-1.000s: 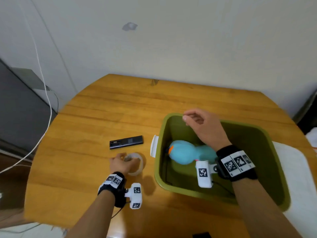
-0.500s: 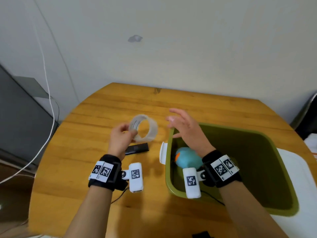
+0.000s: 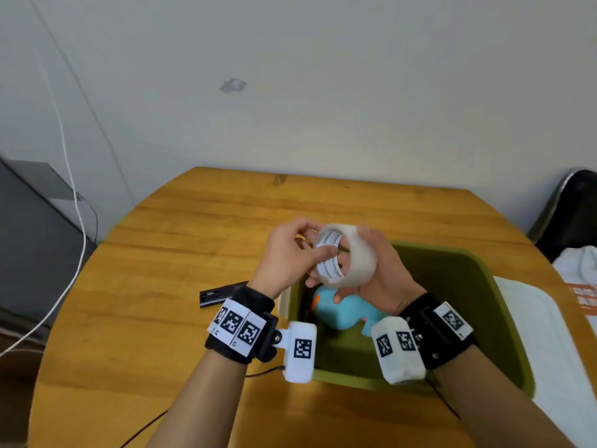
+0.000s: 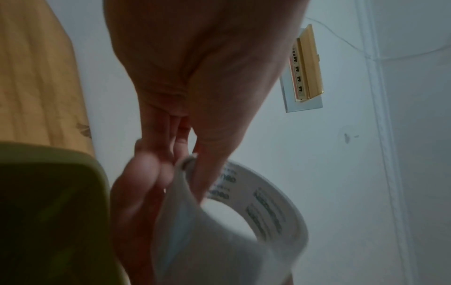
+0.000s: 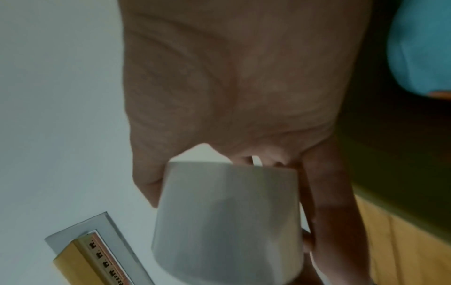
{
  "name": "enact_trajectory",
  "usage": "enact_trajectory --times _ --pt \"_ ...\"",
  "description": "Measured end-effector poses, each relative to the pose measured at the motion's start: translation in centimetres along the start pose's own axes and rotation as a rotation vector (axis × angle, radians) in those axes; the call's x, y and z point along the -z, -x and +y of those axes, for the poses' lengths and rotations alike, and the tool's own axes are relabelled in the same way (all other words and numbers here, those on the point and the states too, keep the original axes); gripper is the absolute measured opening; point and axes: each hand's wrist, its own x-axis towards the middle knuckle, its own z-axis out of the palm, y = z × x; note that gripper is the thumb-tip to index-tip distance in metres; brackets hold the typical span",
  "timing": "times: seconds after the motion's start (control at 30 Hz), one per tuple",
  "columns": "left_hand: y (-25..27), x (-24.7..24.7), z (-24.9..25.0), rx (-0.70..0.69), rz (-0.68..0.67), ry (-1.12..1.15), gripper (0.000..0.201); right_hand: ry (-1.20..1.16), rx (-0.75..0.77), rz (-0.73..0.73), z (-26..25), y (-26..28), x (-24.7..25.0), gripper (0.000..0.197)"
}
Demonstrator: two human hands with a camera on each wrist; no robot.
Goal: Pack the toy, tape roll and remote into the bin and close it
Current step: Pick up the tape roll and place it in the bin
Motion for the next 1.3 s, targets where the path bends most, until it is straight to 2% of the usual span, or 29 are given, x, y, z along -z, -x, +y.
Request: enact_trajectory --times 0.07,0.13,0.17,0.23,0.27,0.33,0.4,0.5,0.67,0.8,0.9,1.1,1.2,1.27,1.3 --pt "0.0 -0.3 -0.1 0.042 0.016 0.037 0.032 0.088 0.015 0.075 -0.3 0.6 1.6 0.066" --pt "-0.2 0.1 -0.8 0.123 0.13 0.083 0.032 0.21 -0.002 0.224 -0.4 0.8 3.6 0.066" --pt "-0.5 0.4 -1.5 0.175 0.201 0.104 0.036 0.342 -0.022 0.291 -0.5 0.8 4.5 0.067" --pt "-1.1 0.5 -2.9 0.275 0.28 0.112 0.038 0.846 -0.088 0.341 0.1 1.0 5.8 0.058" --pt "-1.4 0.4 -3.6 0.327 0.279 0.101 0.04 1.191 -0.116 0.281 0.7 1.1 6.2 0.057" --pt "-2.0 -0.6 -4.4 0.467 0.224 0.126 0.048 1.8 -0.121 -0.02 3.0 0.9 6.9 0.074" --pt "-2.6 -1.6 -5.5 0.595 0.163 0.244 0.043 2.036 -0.146 -0.361 5.6 0.5 7.4 0.088" --pt "-2.8 -1.8 -6.3 0.669 0.174 0.368 0.023 2.098 -0.101 -0.658 9.2 -0.2 8.4 0.079" --pt "-2.7 -1.6 -6.8 0.659 0.178 0.407 0.023 2.199 0.056 -0.942 12.0 -1.2 8.6 0.049" --pt "-2.6 -1.7 -7.2 0.65 0.177 0.447 0.039 2.316 -0.005 -1.062 13.5 -2.2 9.1 0.065" --pt "-2.6 -1.7 -7.4 0.645 0.172 0.45 0.036 2.295 -0.092 -1.02 14.2 -2.4 9.5 0.067" --pt "-2.7 -1.4 -8.0 0.62 0.136 0.421 0.027 2.236 -0.055 -0.874 14.5 -2.7 10.6 0.068" --pt "-2.7 -0.4 -8.9 0.62 0.11 0.421 0.029 2.157 0.034 -0.766 12.9 -1.8 10.3 0.08" --pt "-2.9 1.0 -10.4 0.628 0.131 0.408 0.037 2.084 0.003 -0.679 10.5 -0.8 9.6 0.086" --pt "-3.0 1.9 -11.3 0.628 0.183 0.383 0.038 2.054 -0.019 -0.626 9.3 -0.3 9.4 0.083"
